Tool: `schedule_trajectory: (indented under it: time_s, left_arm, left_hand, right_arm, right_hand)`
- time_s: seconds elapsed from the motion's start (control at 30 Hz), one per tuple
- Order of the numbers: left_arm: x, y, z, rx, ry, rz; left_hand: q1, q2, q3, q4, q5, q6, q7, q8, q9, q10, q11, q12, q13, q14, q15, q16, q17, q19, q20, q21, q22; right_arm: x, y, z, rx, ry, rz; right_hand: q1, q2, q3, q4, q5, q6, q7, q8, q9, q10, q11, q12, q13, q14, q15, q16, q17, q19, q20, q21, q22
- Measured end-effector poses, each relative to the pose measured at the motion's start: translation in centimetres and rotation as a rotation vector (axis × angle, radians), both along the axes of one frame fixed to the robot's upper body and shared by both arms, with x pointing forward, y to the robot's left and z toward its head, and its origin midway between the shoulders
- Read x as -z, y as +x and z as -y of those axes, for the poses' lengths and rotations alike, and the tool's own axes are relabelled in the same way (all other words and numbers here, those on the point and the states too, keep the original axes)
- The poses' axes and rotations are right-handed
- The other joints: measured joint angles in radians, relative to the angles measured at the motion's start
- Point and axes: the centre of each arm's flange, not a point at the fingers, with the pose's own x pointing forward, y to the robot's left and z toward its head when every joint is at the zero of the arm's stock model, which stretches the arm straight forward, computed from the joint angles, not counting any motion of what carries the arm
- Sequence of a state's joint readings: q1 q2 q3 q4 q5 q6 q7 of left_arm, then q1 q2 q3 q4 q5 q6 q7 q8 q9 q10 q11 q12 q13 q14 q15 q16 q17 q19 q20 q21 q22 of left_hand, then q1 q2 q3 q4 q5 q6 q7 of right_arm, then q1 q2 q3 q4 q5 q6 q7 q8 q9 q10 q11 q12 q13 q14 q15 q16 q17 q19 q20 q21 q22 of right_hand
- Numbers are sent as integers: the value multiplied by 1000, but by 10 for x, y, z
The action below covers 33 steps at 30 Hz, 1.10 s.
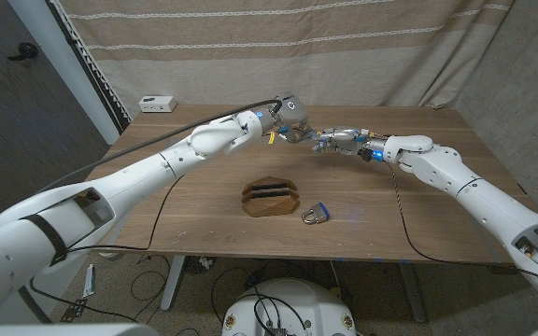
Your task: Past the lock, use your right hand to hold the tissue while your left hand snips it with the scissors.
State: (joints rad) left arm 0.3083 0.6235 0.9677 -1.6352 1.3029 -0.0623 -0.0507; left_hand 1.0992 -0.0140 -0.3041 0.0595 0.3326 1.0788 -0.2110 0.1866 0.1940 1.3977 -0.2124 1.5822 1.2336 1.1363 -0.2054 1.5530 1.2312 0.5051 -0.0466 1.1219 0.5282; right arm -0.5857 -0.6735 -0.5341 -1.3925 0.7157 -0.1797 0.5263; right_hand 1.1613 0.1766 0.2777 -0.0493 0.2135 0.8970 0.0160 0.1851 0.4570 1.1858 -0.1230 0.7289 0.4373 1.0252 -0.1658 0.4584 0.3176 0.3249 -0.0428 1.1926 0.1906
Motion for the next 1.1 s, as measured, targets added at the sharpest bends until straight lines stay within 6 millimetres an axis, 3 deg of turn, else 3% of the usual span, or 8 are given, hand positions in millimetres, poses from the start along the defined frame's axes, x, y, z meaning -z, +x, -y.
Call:
schedule_trajectory:
  time_s: [0.6, 0.63, 0.67, 0.7, 0.97, 1.1]
  left_arm:
    - [2, 3, 4, -38, 12, -12]
    - [2, 3, 4, -38, 12, -12]
    - [2, 3, 4, -39, 13, -11]
    - [2, 3, 4, -46, 14, -13]
    - [2, 4, 6, -58, 17, -13]
    - [3, 5, 7, -60, 17, -13]
  left_hand:
    - [17, 7, 3, -3, -5, 12, 4, 1, 0, 0, 0, 0, 0, 0, 0, -4, 0, 0, 0, 0, -9]
    - [17, 7, 2, -2, -5, 15, 4, 5, 0, 0, 0, 0, 0, 0, 0, -4, 0, 0, 0, 0, -9]
    - [17, 7, 1, -1, -5, 15, 4, 6, 0, 0, 0, 0, -1, 0, 0, -4, 0, 0, 0, 0, -9]
    - [17, 7, 1, -1, -5, 17, 6, 6, 0, 0, 0, 0, -2, 0, 0, -4, 0, 0, 0, 0, -13]
    - [21, 9, 2, 7, -11, 126, 31, 51, 15, 0, 0, -8, -2, 0, 0, -4, 0, -4, -4, -6, -23]
    - [44, 15, 2, 7, -14, 160, 63, 88, 38, 0, 0, -8, -2, 0, 0, -4, 0, -4, -4, -9, -28]
  right_arm:
    - [1, -1, 1, 0, 4, 0]
    - [1, -1, 1, 0, 4, 0]
    - [1, -1, 1, -1, 5, -1]
    - [1, -2, 1, -1, 5, -1]
    - [1, -2, 0, -3, 7, -1]
    - [1, -2, 1, -3, 10, 1]
  right_hand:
    - [0, 0, 0, 0, -2, 0, 0, -2, -6, 0, 0, 0, 1, 0, 0, 0, 0, -2, -2, 14, -5]
    - [0, 0, 7, 7, -2, 0, 0, -2, -6, 0, 0, 0, 1, 0, 0, 0, 0, -2, -2, 14, -5]
    - [8, 8, 33, 33, -2, 0, 0, -4, -6, 0, 0, 0, 1, 0, 0, 0, 0, -2, -2, 14, -5]
    - [8, 8, 34, 34, -2, 0, 0, -3, -6, 0, 0, 0, 0, 0, 0, 0, 0, -6, 2, 14, -5]
    - [12, 16, 35, 35, -2, 0, 0, 0, -5, 0, 0, 0, 1, 0, 0, -4, 0, -7, 4, 23, -5]
    - [10, 19, 46, 46, -2, 0, 0, 0, -5, 0, 0, 0, 1, 0, 0, -4, 0, -7, 4, 23, -5]
